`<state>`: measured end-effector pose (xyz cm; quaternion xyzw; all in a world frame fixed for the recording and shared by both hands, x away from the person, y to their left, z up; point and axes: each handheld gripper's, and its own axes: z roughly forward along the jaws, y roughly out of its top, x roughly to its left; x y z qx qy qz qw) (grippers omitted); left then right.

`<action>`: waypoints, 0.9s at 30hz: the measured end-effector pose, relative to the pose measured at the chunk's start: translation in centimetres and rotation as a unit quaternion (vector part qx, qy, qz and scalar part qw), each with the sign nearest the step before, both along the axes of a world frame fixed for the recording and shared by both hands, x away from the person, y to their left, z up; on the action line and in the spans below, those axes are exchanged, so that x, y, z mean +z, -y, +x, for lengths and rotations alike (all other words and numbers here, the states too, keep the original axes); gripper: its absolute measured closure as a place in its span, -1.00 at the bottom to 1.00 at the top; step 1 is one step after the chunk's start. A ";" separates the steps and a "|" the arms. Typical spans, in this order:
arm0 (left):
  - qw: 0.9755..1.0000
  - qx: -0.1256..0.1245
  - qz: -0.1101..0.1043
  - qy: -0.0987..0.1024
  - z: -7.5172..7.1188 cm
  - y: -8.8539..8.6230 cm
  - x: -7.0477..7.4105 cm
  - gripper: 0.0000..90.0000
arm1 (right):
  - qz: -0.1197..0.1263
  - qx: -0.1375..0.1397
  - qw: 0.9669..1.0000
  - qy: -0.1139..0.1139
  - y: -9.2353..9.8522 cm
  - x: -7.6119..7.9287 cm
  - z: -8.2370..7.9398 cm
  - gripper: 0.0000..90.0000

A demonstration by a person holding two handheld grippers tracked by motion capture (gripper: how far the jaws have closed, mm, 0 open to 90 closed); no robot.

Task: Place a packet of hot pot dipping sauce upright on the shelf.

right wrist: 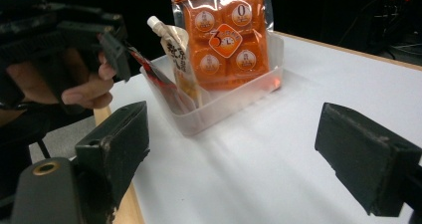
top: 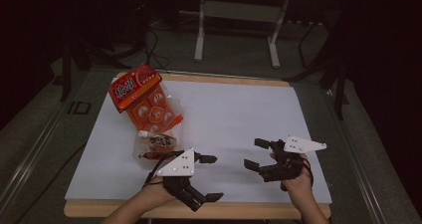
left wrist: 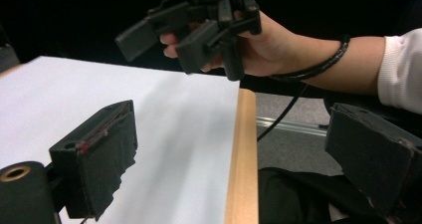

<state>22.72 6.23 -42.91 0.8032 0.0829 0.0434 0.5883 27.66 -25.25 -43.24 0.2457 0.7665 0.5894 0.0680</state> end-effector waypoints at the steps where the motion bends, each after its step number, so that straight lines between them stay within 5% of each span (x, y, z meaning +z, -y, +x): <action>1: 1.000 -0.001 0.002 0.002 0.0 0.0 -0.2 -0.85 | -0.001 -0.003 1.000 0.000 0.1 -0.1 0.0 -0.70; 17: 0.999 -0.041 0.017 0.002 -1.1 0.6 -3.5 -0.85 | -0.011 -0.017 1.000 -0.006 0.6 -1.3 0.4 -0.70; 23: 0.998 -0.057 0.021 -0.013 -1.0 0.8 -4.7 -0.85 | -0.018 -0.019 1.000 -0.009 0.7 -1.8 0.5 -0.70; 27: 0.998 -0.049 0.031 -0.012 -0.9 0.8 -5.4 -0.85 | -0.025 -0.021 0.999 -0.011 0.6 -2.2 0.5 -0.70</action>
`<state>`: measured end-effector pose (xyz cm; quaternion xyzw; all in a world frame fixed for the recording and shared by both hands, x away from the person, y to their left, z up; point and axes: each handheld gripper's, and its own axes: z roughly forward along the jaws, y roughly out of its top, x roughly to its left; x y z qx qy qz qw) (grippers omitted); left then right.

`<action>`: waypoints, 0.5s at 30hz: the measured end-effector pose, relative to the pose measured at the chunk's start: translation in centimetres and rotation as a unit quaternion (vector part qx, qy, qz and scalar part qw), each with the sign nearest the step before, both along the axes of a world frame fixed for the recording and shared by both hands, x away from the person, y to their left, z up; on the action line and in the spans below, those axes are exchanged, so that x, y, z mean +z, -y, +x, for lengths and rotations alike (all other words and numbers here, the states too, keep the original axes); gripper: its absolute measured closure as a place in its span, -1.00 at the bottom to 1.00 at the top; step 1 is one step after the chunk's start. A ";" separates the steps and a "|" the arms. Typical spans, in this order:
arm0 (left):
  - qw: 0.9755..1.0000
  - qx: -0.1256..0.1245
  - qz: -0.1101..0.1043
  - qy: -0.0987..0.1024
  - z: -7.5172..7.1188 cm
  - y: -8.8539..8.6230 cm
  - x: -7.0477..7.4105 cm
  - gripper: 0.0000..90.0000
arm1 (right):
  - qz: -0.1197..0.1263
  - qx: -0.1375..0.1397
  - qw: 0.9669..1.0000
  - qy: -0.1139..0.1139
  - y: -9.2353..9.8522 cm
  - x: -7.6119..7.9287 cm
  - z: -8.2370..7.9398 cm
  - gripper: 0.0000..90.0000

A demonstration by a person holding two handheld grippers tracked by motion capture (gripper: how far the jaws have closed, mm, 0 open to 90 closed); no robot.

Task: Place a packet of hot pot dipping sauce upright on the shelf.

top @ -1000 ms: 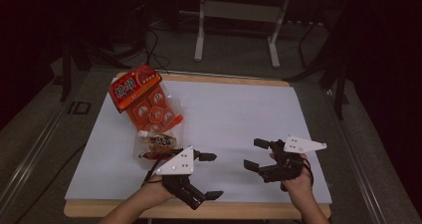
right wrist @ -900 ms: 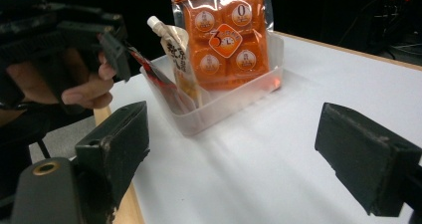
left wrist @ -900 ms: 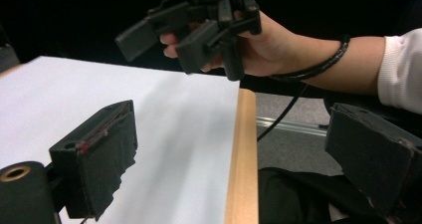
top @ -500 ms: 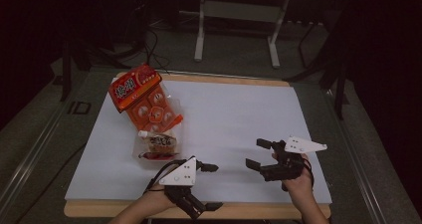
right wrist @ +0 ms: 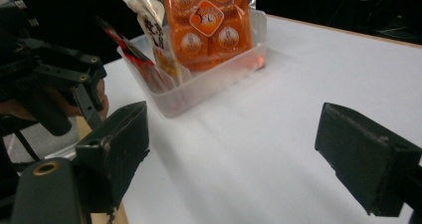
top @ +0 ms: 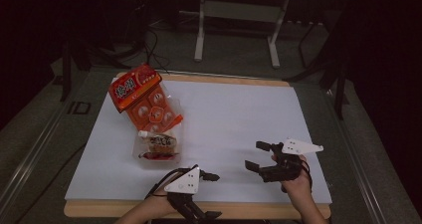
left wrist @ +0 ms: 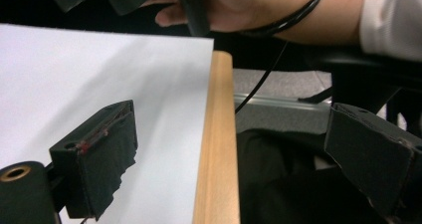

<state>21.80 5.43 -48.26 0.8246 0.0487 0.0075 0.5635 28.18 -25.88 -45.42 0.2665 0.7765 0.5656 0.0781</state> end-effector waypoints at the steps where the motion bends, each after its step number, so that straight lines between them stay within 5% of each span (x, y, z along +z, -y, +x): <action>1: 1.000 0.002 0.001 0.000 0.0 0.0 -0.1 -0.85 | -0.003 0.000 1.000 0.001 0.0 -0.1 0.0 -0.70; 15: 1.000 0.008 0.016 -0.003 0.0 0.0 -1.0 -0.85 | -0.022 -0.005 1.000 -0.006 0.1 -1.2 0.4 -0.70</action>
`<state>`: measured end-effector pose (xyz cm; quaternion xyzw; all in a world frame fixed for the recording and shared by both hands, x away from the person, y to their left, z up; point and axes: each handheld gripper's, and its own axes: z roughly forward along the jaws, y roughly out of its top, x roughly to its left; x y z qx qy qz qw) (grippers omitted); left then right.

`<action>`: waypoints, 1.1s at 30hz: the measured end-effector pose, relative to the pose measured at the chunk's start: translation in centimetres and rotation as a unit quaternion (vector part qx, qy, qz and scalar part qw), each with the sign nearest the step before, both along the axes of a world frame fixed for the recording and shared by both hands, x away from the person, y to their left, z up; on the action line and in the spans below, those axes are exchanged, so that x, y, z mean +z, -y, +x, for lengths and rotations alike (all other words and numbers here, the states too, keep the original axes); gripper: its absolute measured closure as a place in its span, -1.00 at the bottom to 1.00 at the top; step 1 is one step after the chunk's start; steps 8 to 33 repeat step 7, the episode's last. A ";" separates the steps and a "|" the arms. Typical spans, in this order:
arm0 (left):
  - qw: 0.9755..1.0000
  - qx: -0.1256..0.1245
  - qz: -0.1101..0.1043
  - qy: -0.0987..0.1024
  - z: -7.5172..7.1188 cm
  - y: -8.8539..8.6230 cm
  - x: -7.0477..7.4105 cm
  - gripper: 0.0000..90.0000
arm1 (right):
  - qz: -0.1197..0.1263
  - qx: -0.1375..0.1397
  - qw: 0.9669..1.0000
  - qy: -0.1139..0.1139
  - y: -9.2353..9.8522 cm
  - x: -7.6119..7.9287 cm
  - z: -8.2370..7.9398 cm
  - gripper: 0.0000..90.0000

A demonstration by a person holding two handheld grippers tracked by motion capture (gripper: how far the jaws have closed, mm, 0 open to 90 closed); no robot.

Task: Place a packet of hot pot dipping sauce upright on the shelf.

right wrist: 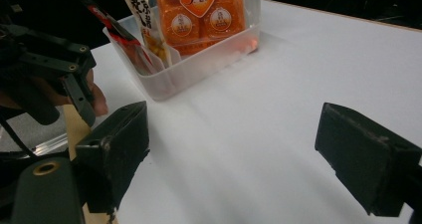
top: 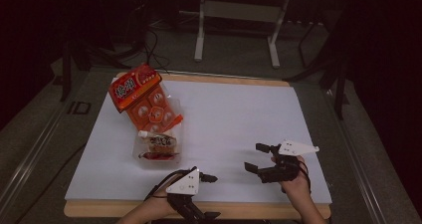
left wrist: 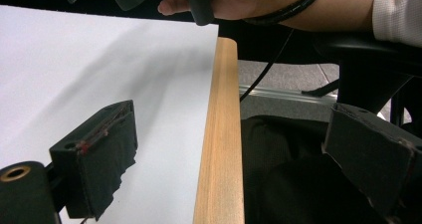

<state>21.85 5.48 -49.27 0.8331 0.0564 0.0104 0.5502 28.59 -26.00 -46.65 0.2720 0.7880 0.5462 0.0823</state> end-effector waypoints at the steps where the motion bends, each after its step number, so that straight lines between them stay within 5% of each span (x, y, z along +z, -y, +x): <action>1: 1.000 0.001 -0.001 0.000 0.0 0.0 0.0 -0.85 | -0.001 0.000 1.000 0.000 0.0 0.0 0.0 -0.70; 33: 1.000 0.004 -0.009 -0.004 0.1 -0.2 0.1 -0.85 | -0.001 -0.001 1.000 0.000 0.1 -0.1 0.1 -0.70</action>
